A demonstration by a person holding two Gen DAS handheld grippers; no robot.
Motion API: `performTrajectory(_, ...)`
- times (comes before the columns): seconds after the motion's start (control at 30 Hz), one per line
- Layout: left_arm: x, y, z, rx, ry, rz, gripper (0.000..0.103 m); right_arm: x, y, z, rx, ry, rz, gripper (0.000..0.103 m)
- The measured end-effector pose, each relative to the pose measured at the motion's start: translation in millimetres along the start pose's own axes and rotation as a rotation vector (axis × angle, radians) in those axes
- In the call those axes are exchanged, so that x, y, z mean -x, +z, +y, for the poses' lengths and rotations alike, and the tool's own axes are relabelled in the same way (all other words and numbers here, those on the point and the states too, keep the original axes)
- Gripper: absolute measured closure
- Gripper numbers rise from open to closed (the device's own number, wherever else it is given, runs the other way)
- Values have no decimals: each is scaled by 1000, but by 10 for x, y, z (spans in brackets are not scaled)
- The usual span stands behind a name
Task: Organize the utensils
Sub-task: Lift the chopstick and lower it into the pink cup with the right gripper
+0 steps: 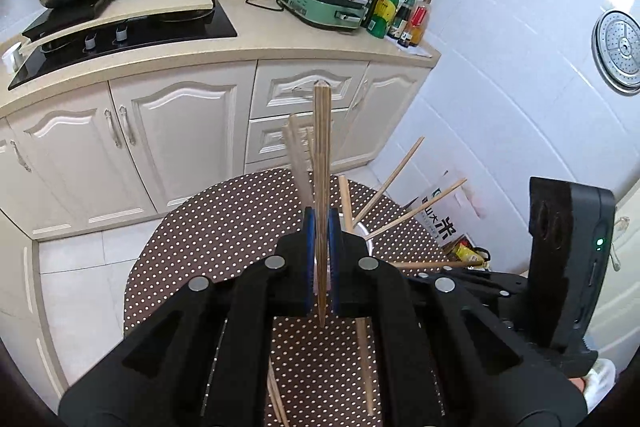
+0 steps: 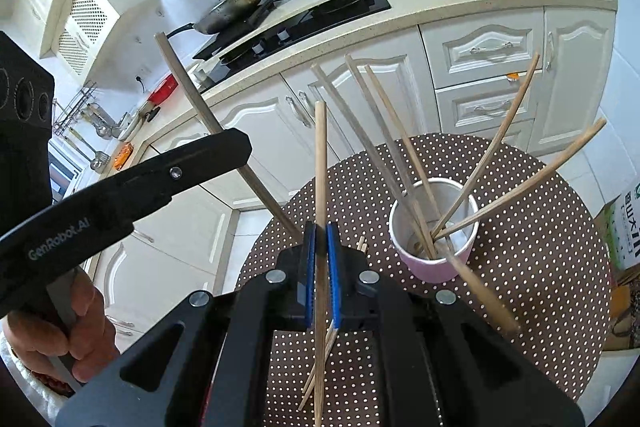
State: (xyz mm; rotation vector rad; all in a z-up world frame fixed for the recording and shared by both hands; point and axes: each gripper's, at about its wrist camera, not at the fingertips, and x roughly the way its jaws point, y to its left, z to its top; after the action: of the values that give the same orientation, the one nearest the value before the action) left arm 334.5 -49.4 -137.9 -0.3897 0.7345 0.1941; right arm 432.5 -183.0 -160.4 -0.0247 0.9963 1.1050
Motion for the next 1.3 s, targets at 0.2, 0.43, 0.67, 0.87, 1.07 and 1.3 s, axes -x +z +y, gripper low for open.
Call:
performTrajectory(0.2, 24, 63, -95, 8, -7, -20, 97, 70, 42, -63, 8, -1, -17, 98)
performTrajectory(0.43, 161, 193, -207, 6, 1, -82, 97, 342, 195, -67, 38, -38, -106, 98)
performTrajectory(0.67, 260, 364, -302, 4, 24, -161, 97, 595, 382, -145, 73, -125, -189, 98)
performTrajectory(0.87, 210, 433, -368, -4, 54, -207, 97, 657, 439, -250, 72, -178, -237, 98)
performTrajectory(1.07, -43, 350, -401, -19, 73, -176, 97, 588, 425, -330, 79, -218, -240, 98)
performTrajectory(1.3, -327, 191, -325, -12, 72, -124, 97, 464, 331, -434, 65, -225, -201, 98)
